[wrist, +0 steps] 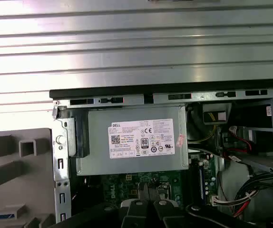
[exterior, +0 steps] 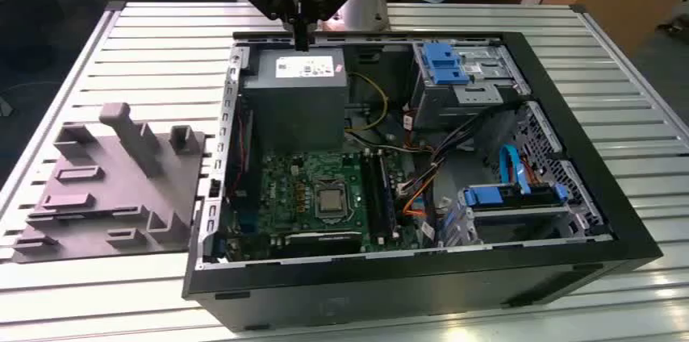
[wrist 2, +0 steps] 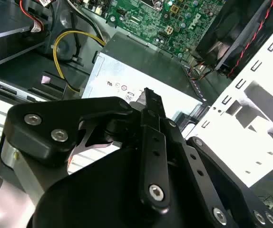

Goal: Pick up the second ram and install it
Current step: 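Reach for the second ram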

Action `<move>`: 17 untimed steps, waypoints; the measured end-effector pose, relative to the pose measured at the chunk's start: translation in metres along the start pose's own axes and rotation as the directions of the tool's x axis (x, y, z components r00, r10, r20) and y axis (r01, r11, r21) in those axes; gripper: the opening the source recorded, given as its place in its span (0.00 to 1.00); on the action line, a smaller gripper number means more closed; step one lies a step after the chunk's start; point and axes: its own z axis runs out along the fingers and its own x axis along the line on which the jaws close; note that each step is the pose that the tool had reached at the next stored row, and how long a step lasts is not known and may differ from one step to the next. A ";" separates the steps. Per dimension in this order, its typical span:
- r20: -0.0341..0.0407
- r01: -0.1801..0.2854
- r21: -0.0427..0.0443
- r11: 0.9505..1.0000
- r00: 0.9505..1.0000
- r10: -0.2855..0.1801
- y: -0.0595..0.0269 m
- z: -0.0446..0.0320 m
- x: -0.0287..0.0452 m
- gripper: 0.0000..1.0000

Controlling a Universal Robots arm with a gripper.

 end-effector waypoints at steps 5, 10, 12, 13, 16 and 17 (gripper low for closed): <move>0.000 0.000 0.000 1.000 1.000 0.000 0.0000 0.0000 0.0000 0.10; 0.000 0.000 0.000 1.000 1.000 0.000 0.0000 0.0000 0.0000 0.10; 0.000 0.000 0.000 1.000 1.000 0.000 0.0000 -0.0001 0.0008 0.10; 0.000 0.000 0.000 1.000 1.000 0.000 -0.0001 0.0000 0.0014 0.10; 0.000 0.000 0.000 1.000 1.000 0.000 -0.0004 -0.0001 0.0047 0.10; 0.000 0.000 0.000 1.000 1.000 0.000 -0.0005 -0.0001 0.0064 0.10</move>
